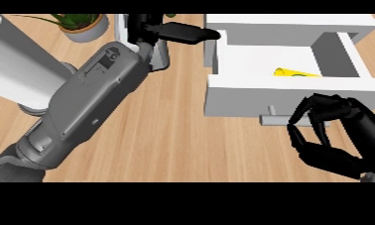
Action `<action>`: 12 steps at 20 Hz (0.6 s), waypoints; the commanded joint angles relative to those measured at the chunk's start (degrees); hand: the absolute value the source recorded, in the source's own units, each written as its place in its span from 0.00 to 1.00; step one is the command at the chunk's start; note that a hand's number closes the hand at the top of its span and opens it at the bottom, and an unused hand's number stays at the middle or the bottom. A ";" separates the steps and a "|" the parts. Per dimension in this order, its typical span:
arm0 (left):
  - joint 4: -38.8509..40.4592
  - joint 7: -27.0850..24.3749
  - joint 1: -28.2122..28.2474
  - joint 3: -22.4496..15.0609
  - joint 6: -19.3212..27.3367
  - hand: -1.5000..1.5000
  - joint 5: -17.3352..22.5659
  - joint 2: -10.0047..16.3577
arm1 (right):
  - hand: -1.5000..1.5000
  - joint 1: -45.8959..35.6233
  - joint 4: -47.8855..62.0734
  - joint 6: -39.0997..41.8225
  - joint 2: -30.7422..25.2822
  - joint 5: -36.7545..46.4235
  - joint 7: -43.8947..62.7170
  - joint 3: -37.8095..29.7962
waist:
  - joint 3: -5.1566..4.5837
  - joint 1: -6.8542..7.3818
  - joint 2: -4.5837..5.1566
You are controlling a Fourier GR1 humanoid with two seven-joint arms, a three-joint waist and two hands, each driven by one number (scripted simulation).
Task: Pick up the cup, place it into the drawer and close the drawer
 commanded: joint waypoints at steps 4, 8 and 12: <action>-8.67 1.29 9.02 3.20 -5.20 0.00 0.93 7.86 | 1.00 -6.19 12.34 -4.59 -0.83 15.63 -6.38 6.46 | 0.02 0.83 0.33; -15.28 1.88 14.62 3.99 -5.11 0.00 1.65 10.07 | 1.00 -8.05 19.65 -7.29 -2.90 24.80 -8.01 9.97 | 0.02 1.76 0.30; -19.96 1.19 21.72 5.62 -7.90 0.00 2.11 14.21 | 1.00 -11.52 27.54 -13.22 0.14 33.57 -8.18 15.12 | 0.02 1.37 0.38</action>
